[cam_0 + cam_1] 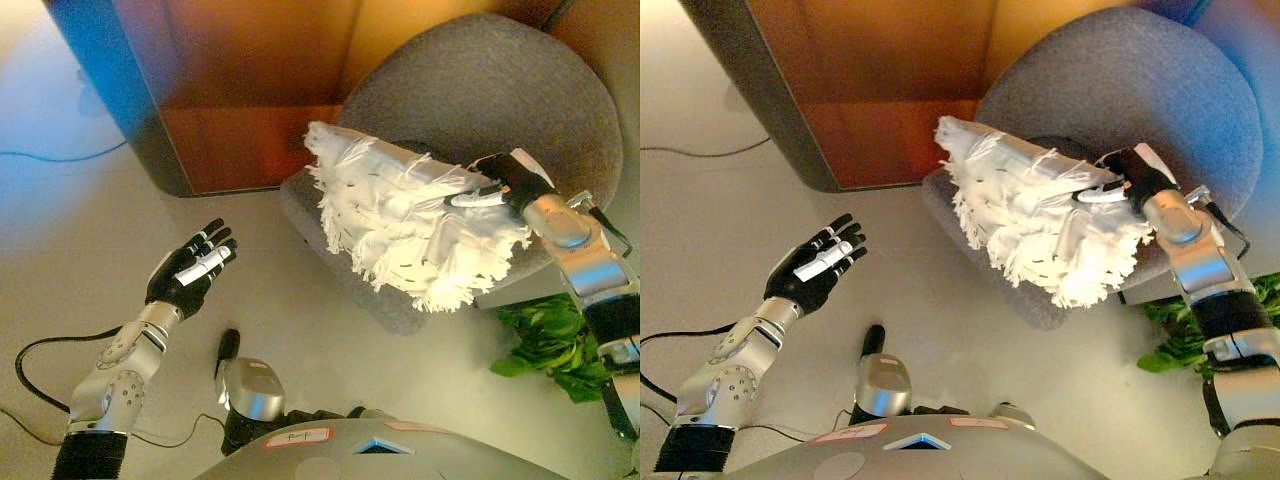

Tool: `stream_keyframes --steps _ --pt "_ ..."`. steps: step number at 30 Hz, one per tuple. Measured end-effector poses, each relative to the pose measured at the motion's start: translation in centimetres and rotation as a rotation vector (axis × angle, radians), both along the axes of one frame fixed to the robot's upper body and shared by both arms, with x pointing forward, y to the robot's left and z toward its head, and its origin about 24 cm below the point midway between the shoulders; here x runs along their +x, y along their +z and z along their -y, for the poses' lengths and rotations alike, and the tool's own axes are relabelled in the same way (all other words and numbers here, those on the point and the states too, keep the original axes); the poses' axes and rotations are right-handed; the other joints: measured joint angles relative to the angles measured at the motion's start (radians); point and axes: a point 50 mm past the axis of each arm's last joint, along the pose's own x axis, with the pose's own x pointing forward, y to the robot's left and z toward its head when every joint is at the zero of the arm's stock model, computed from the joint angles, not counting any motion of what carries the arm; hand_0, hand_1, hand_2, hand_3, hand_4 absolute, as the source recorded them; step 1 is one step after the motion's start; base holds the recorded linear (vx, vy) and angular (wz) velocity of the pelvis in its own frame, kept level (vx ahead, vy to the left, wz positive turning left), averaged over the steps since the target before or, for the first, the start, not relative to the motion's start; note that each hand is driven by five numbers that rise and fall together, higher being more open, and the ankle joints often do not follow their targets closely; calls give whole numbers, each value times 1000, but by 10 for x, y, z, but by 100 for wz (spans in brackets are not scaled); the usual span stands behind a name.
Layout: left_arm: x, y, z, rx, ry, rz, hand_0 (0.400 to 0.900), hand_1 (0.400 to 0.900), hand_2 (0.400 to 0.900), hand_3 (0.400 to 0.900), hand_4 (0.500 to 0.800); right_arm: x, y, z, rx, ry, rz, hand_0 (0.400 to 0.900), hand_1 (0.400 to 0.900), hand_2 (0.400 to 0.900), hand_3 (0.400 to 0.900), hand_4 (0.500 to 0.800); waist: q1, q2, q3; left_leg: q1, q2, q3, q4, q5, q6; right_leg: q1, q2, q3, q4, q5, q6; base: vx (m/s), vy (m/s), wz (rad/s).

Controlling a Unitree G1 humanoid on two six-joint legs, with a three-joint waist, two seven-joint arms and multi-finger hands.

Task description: Pick up the pillow and put it on the sofa.

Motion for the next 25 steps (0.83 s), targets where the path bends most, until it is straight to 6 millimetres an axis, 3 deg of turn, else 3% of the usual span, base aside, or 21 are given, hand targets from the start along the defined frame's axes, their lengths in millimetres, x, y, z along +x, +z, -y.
stream_keyframes --steps 1,2,6,8,10,15,25 --pt "-1 1 -2 3 -1 1 900 900 900 900 800 6 0 9 -20 -62 -27 447 447 447 447 528 16 -2 1 -8 1 -15 2 1 -1 2 4 -8 -3 0 0 18 -186 13" --pt "0 3 -3 11 -10 0 900 900 900 900 800 9 2 19 -39 -131 -39 900 900 900 900 800 25 -5 3 -18 3 -29 1 5 -4 3 10 -17 -6 0 0 -8 -189 12" --pt "2 11 -9 54 -45 4 900 900 900 900 800 15 28 61 -40 -511 -5 900 900 900 900 800 95 7 17 -82 26 -64 6 21 -14 -35 44 -37 -23 10 -9 -113 -173 15" --pt "3 15 -13 75 -49 6 900 900 900 900 800 18 53 68 -37 -644 103 900 900 900 900 800 105 13 26 -132 34 -91 9 33 -18 -63 62 -50 -29 15 -15 -107 -109 4" --pt "5 19 -16 92 -54 14 900 900 900 900 800 28 83 62 -22 -693 240 900 900 900 900 800 121 15 54 -143 42 -98 9 37 -19 -67 73 -56 -38 22 -23 45 1 -6" --pt "9 25 -11 92 -73 38 900 900 900 900 800 37 143 53 19 -674 489 900 900 900 900 800 132 0 67 -124 42 -97 7 34 -18 -40 73 -59 -45 43 -49 136 89 -11" --pt "13 25 0 90 -102 52 900 900 900 900 800 42 183 15 124 -471 785 900 900 900 900 800 98 2 65 -19 41 -36 -1 19 -6 10 58 -28 -45 55 -62 1 124 -15"
